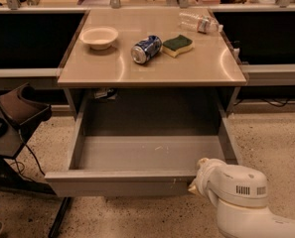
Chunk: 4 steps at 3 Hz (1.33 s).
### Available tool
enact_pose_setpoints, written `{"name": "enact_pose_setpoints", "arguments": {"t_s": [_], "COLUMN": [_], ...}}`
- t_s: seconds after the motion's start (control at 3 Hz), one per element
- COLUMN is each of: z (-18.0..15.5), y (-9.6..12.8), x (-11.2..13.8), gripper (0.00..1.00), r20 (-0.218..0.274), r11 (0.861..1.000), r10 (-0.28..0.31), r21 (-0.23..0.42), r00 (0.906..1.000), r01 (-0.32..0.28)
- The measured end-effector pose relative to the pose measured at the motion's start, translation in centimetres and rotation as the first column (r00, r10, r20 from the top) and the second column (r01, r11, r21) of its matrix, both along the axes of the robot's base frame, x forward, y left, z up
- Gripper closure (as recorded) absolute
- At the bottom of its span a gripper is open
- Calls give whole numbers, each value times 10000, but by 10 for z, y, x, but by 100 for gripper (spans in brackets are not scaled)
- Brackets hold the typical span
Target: Open top drawer
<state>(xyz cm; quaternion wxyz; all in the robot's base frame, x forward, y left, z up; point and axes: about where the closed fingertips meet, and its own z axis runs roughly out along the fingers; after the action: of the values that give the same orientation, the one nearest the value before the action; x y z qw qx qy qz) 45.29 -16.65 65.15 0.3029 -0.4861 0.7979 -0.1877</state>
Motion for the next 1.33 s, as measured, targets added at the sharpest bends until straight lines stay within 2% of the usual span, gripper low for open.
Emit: {"name": "enact_pose_setpoints", "arguments": {"t_s": [1.0,1.33], "z": [0,0], "y": [0,0], "x": [0,0], "gripper": [11,0], "r20": [1,1], "r11": [10000,10000], "r10": [0,0], "r21": [0,-1], "r00": [10000,10000], "r01": [0,0]}}
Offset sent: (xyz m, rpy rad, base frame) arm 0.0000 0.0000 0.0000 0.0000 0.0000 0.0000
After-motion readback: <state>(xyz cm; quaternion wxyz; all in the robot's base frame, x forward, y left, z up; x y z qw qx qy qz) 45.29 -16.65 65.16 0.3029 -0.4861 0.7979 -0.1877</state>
